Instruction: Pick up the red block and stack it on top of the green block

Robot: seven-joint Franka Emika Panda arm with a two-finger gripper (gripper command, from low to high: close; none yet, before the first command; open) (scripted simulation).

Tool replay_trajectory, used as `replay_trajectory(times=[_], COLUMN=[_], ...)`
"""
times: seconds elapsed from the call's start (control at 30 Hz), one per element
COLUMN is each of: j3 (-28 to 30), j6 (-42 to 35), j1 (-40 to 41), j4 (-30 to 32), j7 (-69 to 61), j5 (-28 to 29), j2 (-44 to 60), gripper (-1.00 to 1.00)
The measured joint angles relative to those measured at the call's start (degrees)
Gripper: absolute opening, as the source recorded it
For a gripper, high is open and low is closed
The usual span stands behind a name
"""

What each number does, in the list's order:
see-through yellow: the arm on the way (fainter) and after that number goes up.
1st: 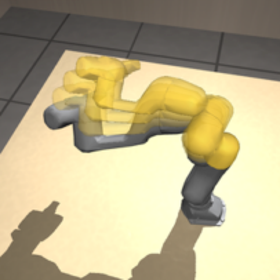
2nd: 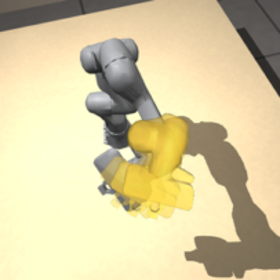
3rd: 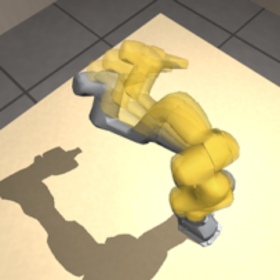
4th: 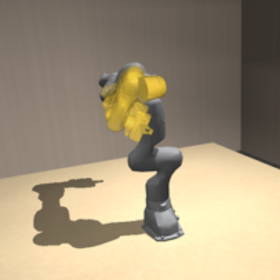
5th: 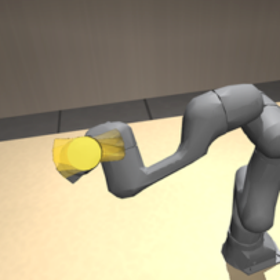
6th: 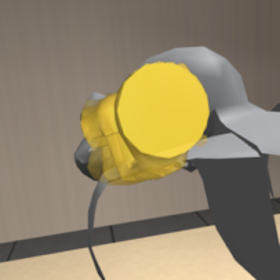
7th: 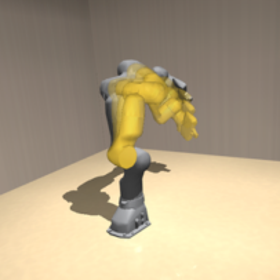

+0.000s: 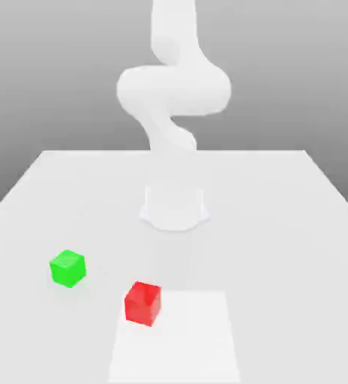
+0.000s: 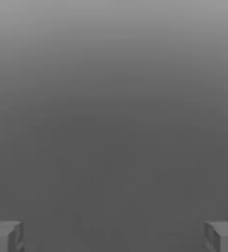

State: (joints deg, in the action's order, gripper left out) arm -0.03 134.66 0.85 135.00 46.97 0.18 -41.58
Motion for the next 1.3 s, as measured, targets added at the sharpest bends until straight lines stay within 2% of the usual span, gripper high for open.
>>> replay_trajectory(times=[0.57, 0.8, 0.83, 1.07, 1.3], j3=[1.3, 0.9, 0.8, 0.6, 1.1], j6=[23.9, 35.9, 37.7, 38.1, 27.2], j1=[6.0, 6.7, 6.8, 7.0, 6.8], j4=[25.5, 26.0, 25.7, 25.6, 27.5], j7=[8.6, 8.3, 8.3, 8.4, 9.5], j5=[0.3, -1.1, -1.2, -1.0, -0.1], j2=[36.5, 51.2, 53.2, 53.7, 41.0], gripper=[0.0, 0.0, -1.0, -1.0, -1.0])
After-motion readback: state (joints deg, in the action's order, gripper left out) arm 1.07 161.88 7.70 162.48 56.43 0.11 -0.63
